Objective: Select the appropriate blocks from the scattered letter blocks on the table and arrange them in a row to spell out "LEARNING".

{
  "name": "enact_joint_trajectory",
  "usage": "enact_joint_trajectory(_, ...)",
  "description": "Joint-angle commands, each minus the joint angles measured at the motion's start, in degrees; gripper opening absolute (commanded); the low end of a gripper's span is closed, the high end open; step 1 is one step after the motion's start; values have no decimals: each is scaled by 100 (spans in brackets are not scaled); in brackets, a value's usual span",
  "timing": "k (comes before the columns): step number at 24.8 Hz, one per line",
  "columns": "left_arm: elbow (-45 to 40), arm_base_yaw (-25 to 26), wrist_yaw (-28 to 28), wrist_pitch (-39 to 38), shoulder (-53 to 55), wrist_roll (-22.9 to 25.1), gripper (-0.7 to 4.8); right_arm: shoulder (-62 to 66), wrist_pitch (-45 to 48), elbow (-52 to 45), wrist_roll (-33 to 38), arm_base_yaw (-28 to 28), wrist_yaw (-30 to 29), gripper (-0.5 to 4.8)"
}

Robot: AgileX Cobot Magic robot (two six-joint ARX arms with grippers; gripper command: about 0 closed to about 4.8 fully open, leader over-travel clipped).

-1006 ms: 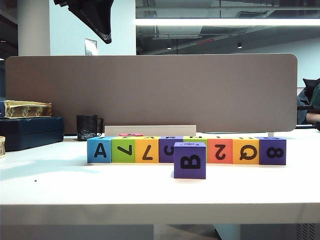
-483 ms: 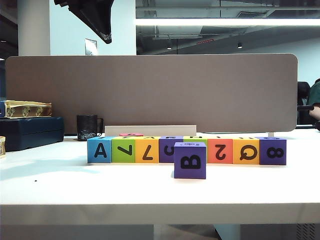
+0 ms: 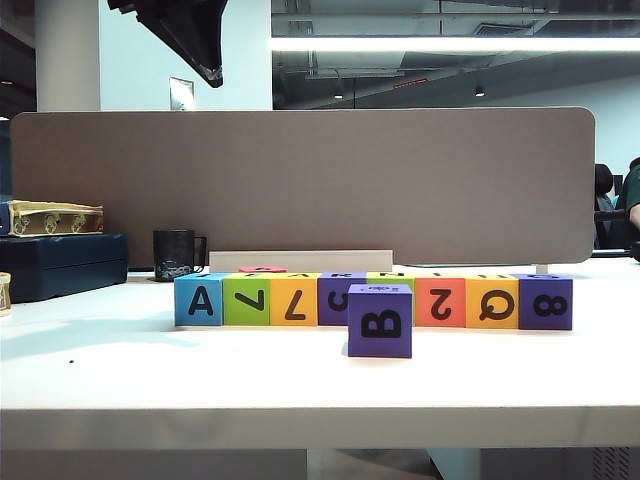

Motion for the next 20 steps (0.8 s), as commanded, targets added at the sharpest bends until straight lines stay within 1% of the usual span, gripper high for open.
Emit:
enact_joint_trajectory(1, 11, -4, 20, 55, -37, -20, -5, -66, -284, -15, -83, 0, 109, -1)
enact_joint_trajectory(3, 11, -4, 20, 55, -37, -20, -5, -66, -520, -15, -282, 0, 332, -1)
enact_joint_trajectory(4, 11, -4, 20, 55, -37, -20, -5, -66, -774, -15, -531, 2, 566, -1)
enact_joint_trajectory(7, 11, -4, 20, 57, -37, -20, -5, -66, -772, -15, -1029, 7, 570, -1)
enact_joint_trajectory(14, 13, -4, 20, 59, -37, -20, -5, -52, -778, -15, -1381, 4, 573, -1)
enact_joint_trajectory(20, 11, -4, 20, 70, -37, -20, -5, 85, -743, -13, -1399, 4, 529, -1)
